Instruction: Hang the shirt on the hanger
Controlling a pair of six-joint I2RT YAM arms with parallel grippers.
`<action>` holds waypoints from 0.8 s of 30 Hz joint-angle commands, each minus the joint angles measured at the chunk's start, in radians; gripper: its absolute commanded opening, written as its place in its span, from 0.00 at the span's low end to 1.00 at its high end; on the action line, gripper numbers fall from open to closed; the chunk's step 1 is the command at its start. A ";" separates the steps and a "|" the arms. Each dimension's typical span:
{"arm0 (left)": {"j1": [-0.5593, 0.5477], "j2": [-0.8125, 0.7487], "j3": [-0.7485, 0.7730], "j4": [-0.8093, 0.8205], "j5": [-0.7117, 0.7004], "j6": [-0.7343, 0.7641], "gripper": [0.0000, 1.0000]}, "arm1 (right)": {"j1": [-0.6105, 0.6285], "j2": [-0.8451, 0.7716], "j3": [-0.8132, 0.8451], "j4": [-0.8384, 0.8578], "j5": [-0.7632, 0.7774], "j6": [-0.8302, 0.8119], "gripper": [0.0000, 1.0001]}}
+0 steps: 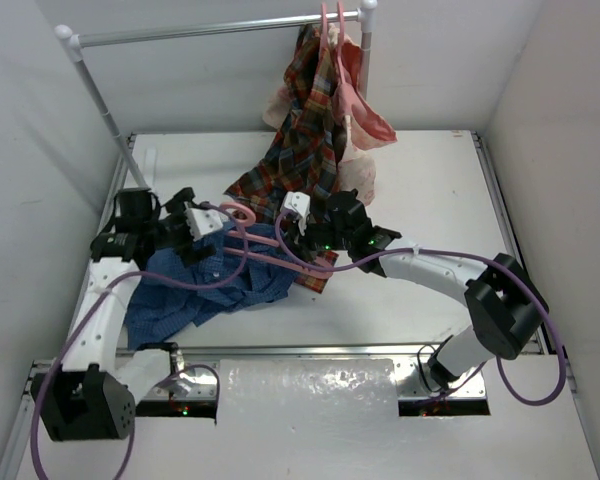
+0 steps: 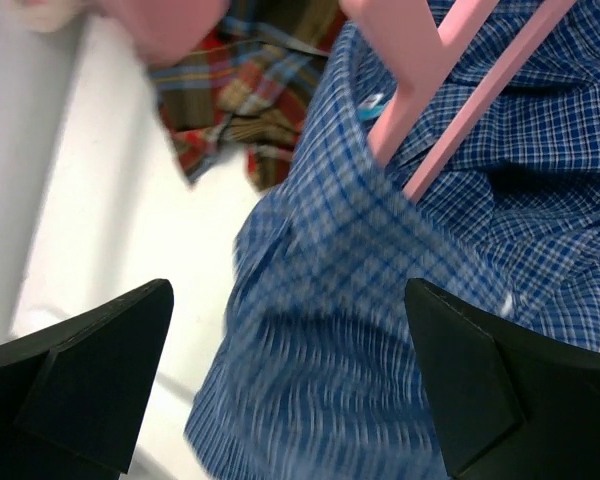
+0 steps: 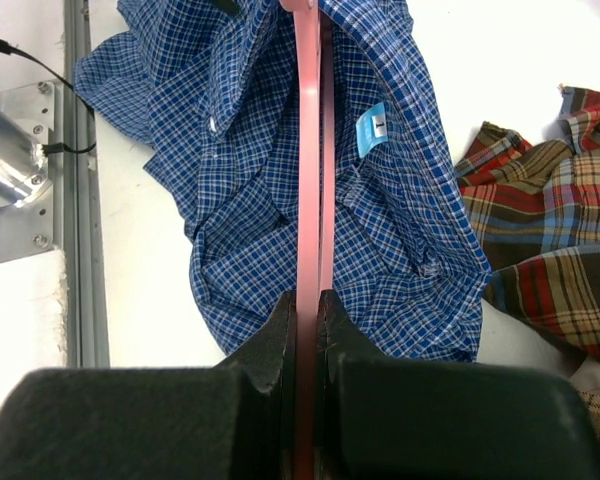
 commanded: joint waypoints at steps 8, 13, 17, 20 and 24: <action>-0.075 0.151 0.010 0.125 -0.097 0.016 0.73 | -0.002 -0.012 0.024 0.084 -0.070 -0.015 0.00; -0.081 0.182 0.012 0.090 -0.048 0.057 0.61 | -0.004 -0.006 0.022 0.114 -0.080 -0.009 0.00; -0.089 0.235 -0.007 0.069 -0.034 0.072 0.50 | -0.002 0.005 0.033 0.130 -0.097 -0.007 0.00; -0.094 0.236 0.000 0.024 0.035 0.079 0.32 | -0.002 0.026 0.062 0.133 -0.102 -0.003 0.00; -0.094 0.187 -0.002 0.010 0.087 0.069 0.06 | -0.002 0.051 0.088 0.148 -0.113 0.007 0.00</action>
